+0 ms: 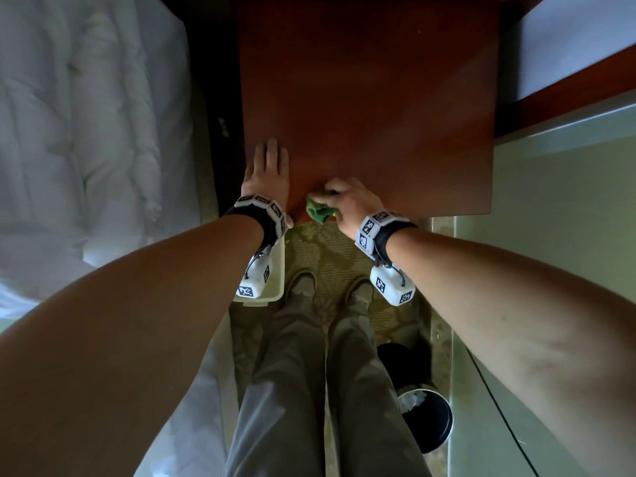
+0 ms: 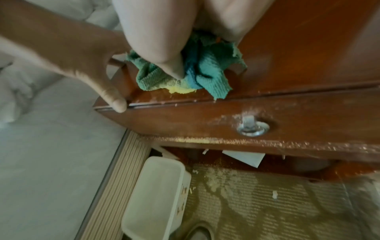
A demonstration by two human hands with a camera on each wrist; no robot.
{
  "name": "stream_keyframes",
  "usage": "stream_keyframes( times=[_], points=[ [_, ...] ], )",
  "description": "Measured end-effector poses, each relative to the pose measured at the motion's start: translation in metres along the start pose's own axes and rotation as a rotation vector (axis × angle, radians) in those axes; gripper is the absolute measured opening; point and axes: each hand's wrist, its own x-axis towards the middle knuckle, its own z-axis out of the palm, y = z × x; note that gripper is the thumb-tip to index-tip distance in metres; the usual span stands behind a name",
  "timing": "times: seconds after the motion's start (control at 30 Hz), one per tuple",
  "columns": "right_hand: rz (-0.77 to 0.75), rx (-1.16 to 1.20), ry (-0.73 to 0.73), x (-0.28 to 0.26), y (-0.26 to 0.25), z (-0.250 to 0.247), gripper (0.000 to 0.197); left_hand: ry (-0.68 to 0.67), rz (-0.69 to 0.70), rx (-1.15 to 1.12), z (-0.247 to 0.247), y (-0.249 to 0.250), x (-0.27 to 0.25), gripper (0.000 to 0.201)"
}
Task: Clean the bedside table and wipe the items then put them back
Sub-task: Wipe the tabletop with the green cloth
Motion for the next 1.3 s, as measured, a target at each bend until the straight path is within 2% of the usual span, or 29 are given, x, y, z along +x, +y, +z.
stream_keyframes(
  times=[0.13,0.2,0.3,0.4,0.53,0.7,0.87,1.03,1.13,1.17,1.23,1.3],
  points=[
    [-0.077,0.036,-0.145,-0.025,-0.006,0.018,0.058,0.005,-0.004,0.001,0.0,0.0,0.001,0.151],
    [-0.054,0.059,-0.193,-0.039,-0.004,0.028,0.054,0.004,-0.006,0.0,0.001,0.001,0.002,0.149],
    [0.031,0.114,-0.141,-0.051,0.003,0.031,0.053,0.047,-0.015,-0.011,0.004,0.002,0.004,0.137],
    [0.069,0.137,-0.105,-0.053,0.014,0.016,0.051,0.008,-0.012,0.005,0.003,0.002,0.004,0.15],
    [0.141,0.184,-0.069,-0.055,0.02,-0.01,0.042,0.0,-0.005,-0.008,0.003,0.0,0.004,0.152],
    [0.362,0.422,0.046,-0.05,0.018,-0.027,0.046,-0.014,0.022,-0.032,-0.001,-0.003,-0.001,0.151],
    [0.402,0.406,0.141,-0.033,0.004,-0.026,0.04,0.047,0.021,-0.012,0.007,-0.016,-0.01,0.145],
    [0.446,0.397,0.236,-0.007,-0.009,-0.003,0.048,0.08,0.029,-0.033,0.018,-0.028,-0.01,0.129],
    [0.407,0.376,0.252,0.005,-0.02,0.009,0.041,0.148,0.046,-0.091,0.024,-0.032,-0.004,0.108],
    [0.376,0.353,0.252,0.006,-0.022,0.01,0.04,0.155,0.056,-0.098,0.024,-0.031,-0.003,0.106],
    [0.29,0.284,0.204,0.009,-0.033,0.014,0.039,0.1,0.061,-0.071,0.023,-0.032,-0.004,0.126],
    [0.186,0.174,0.078,0.012,-0.045,0.014,0.036,0.077,0.06,-0.039,0.021,-0.032,-0.003,0.141]
  ],
)
